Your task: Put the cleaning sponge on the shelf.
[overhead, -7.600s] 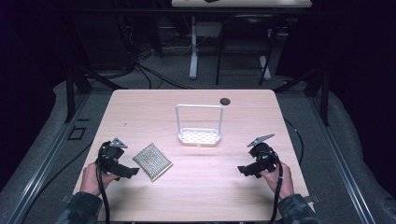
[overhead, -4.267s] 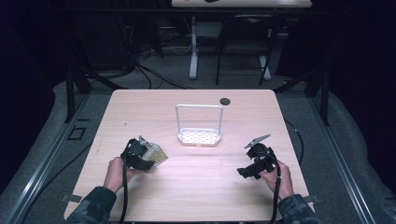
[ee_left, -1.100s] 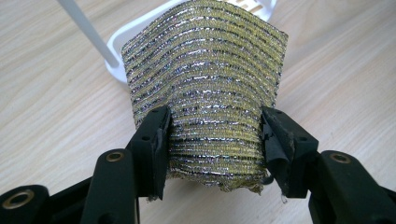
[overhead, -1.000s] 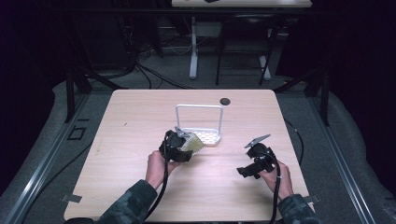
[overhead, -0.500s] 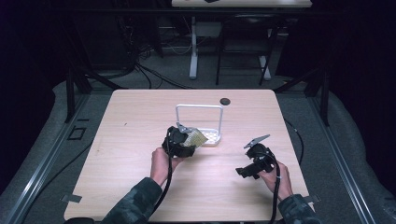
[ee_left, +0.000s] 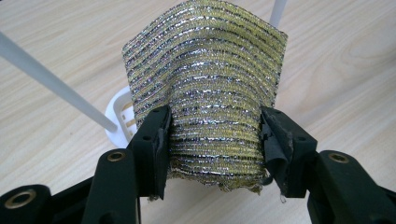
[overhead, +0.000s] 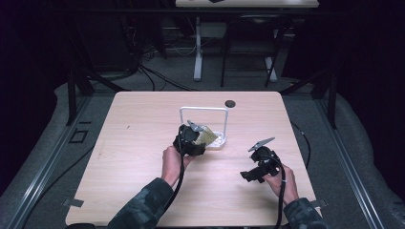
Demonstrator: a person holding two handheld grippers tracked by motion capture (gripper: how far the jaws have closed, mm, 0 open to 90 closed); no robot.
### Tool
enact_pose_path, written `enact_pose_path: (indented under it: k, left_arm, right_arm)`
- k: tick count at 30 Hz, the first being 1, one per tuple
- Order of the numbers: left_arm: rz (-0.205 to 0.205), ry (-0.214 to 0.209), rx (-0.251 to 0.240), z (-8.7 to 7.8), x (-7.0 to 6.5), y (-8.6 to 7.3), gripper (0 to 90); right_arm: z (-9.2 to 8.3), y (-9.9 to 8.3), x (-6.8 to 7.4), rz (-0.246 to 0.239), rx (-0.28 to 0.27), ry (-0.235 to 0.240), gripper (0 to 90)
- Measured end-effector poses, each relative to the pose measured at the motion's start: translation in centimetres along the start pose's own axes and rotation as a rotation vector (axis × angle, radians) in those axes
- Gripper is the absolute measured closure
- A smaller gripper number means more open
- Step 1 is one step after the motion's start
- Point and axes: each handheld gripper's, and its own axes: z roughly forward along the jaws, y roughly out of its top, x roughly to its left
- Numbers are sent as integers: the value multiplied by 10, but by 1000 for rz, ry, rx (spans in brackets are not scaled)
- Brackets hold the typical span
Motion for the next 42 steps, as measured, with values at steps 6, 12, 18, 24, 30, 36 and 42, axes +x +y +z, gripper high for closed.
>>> enact_pose_path:
  k: [6,12,18,24,30,36,42]
  left_arm:
    - [3,28,2,6,-1,7,467]
    - [23,49,5,12,-2,14,467]
    - [30,62,3,16,0,19,467]
    - [36,63,6,24,-5,22,466]
    - [30,63,20,34,-6,23,466]
    - [24,76,17,38,-4,23,465]
    - [32,82,13,40,-4,25,465]
  right_arm:
    - [0,0,0,2,3,2,49]
    - [0,0,0,-3,3,-1,49]
    - [0,0,1,-4,6,-3,49]
    - [0,0,0,-10,8,-2,49]
    - [0,0,0,-2,-1,0,49]
    - [0,0,0,-5,7,-3,49]
    - [-1,0,0,-2,-1,-1,49]
